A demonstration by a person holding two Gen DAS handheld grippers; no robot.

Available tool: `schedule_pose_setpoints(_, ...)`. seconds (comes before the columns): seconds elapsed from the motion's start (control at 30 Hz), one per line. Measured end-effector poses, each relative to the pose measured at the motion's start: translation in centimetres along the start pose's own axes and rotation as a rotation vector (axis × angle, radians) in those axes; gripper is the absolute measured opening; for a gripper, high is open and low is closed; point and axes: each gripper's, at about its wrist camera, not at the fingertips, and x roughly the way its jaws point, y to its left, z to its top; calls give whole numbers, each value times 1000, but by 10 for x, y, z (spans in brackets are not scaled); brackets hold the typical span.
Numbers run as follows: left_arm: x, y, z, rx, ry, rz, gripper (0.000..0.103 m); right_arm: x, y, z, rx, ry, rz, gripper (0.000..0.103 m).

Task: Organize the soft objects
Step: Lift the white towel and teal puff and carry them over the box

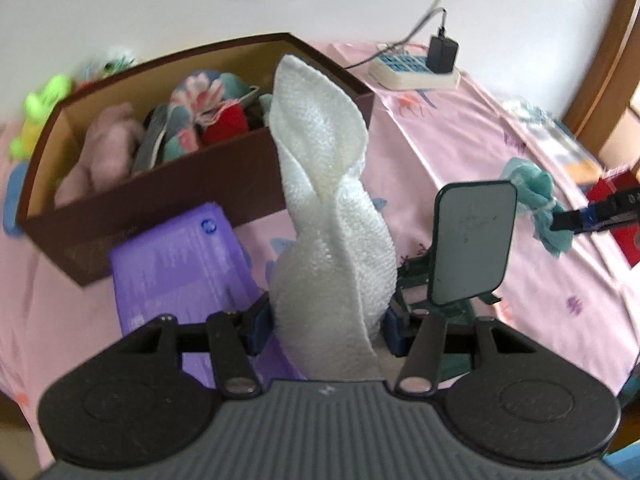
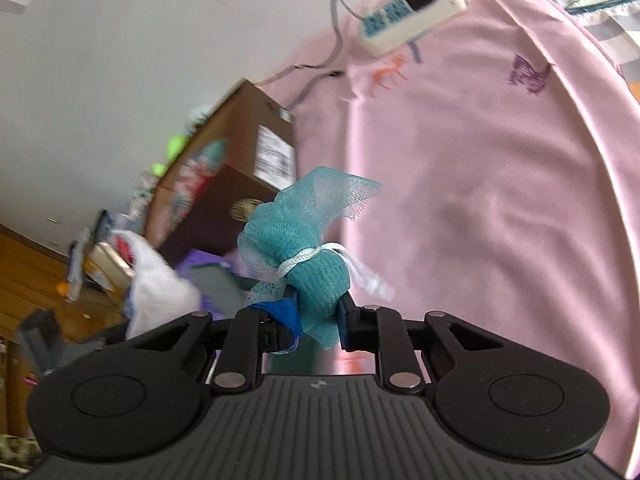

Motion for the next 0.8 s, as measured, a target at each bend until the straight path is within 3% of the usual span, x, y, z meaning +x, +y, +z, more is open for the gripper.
schedule_pose_setpoints(0.23, -26, 15, 1, -61, -50, -38, 55, -10, 72, 3, -80, -51, 103, 0)
schedule_pose_setpoints(0.47, -53, 42, 19, -69, -119, -56, 55, 17, 141, 11, -176, -69, 197, 0)
schedule_pose_setpoints(0.8, -78, 99, 50, -110, -213, -7, 55, 68, 197, 23, -201, -131, 189, 0)
